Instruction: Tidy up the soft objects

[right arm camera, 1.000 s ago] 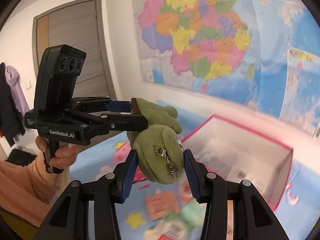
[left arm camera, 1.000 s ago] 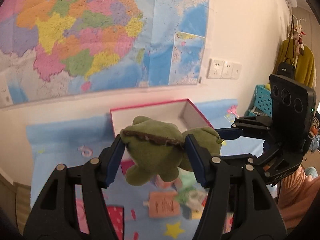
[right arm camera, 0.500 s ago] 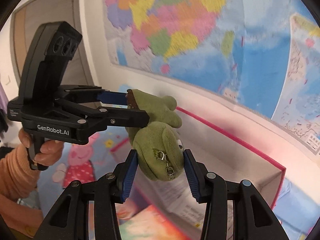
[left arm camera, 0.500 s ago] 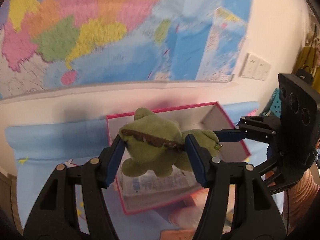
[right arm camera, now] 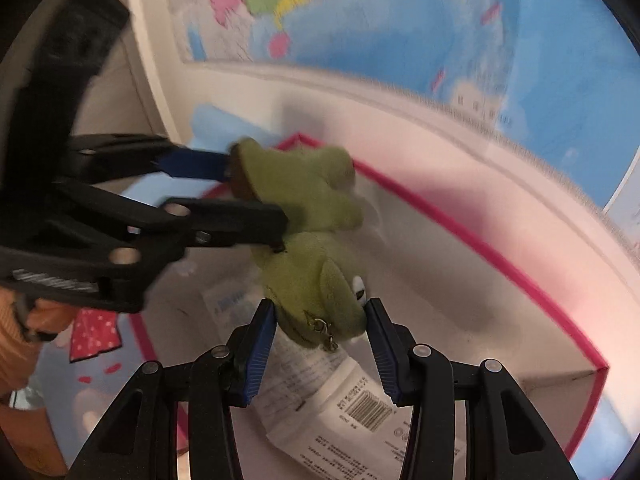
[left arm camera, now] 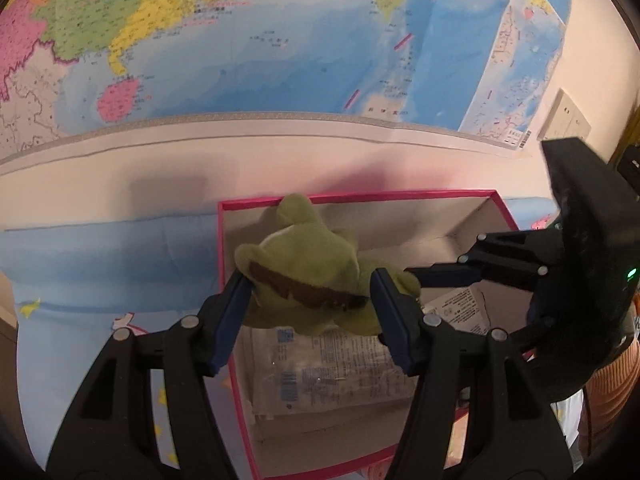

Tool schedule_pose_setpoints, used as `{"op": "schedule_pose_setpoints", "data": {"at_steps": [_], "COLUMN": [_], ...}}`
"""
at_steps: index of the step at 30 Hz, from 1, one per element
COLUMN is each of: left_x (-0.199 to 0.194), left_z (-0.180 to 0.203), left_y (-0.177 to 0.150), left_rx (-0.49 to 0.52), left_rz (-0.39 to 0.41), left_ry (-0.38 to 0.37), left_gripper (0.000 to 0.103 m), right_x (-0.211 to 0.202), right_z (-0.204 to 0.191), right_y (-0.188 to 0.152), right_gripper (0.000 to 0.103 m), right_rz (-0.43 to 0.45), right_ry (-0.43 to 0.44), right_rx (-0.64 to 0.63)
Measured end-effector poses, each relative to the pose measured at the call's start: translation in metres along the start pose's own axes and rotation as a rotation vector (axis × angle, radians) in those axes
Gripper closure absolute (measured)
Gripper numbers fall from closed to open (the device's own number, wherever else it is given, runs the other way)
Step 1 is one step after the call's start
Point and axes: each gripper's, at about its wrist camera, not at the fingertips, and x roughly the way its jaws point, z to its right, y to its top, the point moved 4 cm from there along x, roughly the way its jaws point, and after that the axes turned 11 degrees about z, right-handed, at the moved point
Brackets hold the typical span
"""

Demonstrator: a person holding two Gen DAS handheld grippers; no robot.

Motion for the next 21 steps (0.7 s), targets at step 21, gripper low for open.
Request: {"op": "schedule_pose_setpoints", "data": {"at_steps": [21], "left_x": [-0.051], "left_z": [0.001], "left_y": [-0.007], "left_rx": [-0.023], "left_rz": [0.103], "left_ry": [0.028], "left_gripper": [0.038], "right_x": [-0.051], "right_z": [0.016], "right_y": [-0.019], "right_gripper": [0.054], "right_rz": [0.102], "right_ry": [-0.001], "right_rx": [0.198]}}
